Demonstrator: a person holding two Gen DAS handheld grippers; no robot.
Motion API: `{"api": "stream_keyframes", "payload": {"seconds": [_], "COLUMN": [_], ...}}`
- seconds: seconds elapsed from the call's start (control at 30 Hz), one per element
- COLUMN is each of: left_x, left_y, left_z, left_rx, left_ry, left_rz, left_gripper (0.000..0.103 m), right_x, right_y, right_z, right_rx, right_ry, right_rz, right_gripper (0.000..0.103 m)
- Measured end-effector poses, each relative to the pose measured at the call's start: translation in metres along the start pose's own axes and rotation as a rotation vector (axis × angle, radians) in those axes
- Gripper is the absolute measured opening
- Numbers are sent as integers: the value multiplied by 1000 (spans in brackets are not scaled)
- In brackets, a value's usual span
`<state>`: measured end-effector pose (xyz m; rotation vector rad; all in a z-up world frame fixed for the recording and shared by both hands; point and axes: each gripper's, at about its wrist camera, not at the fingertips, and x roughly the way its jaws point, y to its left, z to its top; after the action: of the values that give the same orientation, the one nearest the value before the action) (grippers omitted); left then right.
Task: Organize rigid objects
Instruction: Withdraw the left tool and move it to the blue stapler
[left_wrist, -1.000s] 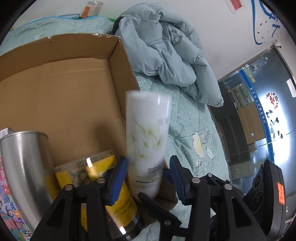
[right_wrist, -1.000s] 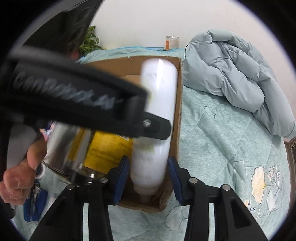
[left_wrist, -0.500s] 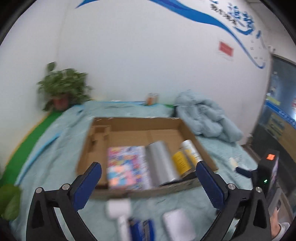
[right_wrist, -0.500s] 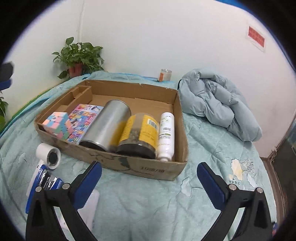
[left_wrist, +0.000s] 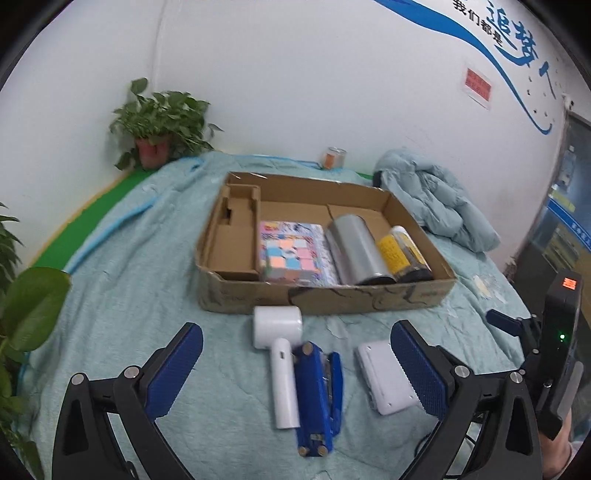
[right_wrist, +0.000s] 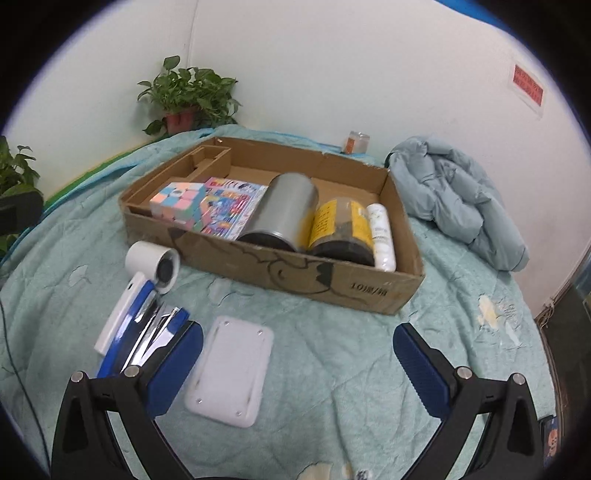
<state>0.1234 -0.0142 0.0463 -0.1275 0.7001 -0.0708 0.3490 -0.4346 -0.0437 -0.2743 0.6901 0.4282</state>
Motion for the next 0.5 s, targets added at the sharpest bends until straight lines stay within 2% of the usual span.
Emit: {"api": "stream_keyframes", "payload": {"seconds": [0.03, 0.07, 0.1, 0.13, 0.17, 0.2, 0.23, 0.27, 0.3, 0.33, 0.4, 0.5], "left_x": [1, 6, 9, 15, 19, 20, 19, 18, 18, 17, 16, 30], "left_y": [-2, -5, -6, -6, -6, -5, -5, -4, -2, 5, 19, 38], "left_z": [-2, -3, -5, -5, -6, -9, -10, -12, -14, -16, -18, -25], "left_rx": [9, 22, 27, 21, 6, 2, 9, 20, 19, -1, -53, -115], "left_ry": [2, 8, 31, 56, 66, 57, 43, 32, 36, 44, 38, 112], "left_rz": [-12, -32, -55, -79, -95, -81, -55, -27, -13, -16, -79, -102], "left_gripper": [74, 54, 14, 3, 3, 4, 15, 31, 86, 102, 103, 103], "right_x": [-2, -3, -5, -5, -5, -5, -6, -7, -8, -8, -4, 12], "right_y": [2, 3, 5, 6, 5, 4, 2, 2, 3, 5, 11, 28], "right_z": [-2, -4, -6, -8, -9, -11, -13, -16, -18, -22, -30, -42], "right_rx": [-6, -7, -4, 2, 15, 34, 68, 84, 89, 83, 96, 124], "right_ry": [1, -1, 4, 12, 16, 16, 22, 19, 11, 12, 42, 138], "right_rz": [5, 15, 30, 32, 50, 82, 131, 152, 169, 187, 262, 427], "right_gripper": [99, 92, 62, 40, 40, 44, 64, 83, 102, 102, 102, 102]}}
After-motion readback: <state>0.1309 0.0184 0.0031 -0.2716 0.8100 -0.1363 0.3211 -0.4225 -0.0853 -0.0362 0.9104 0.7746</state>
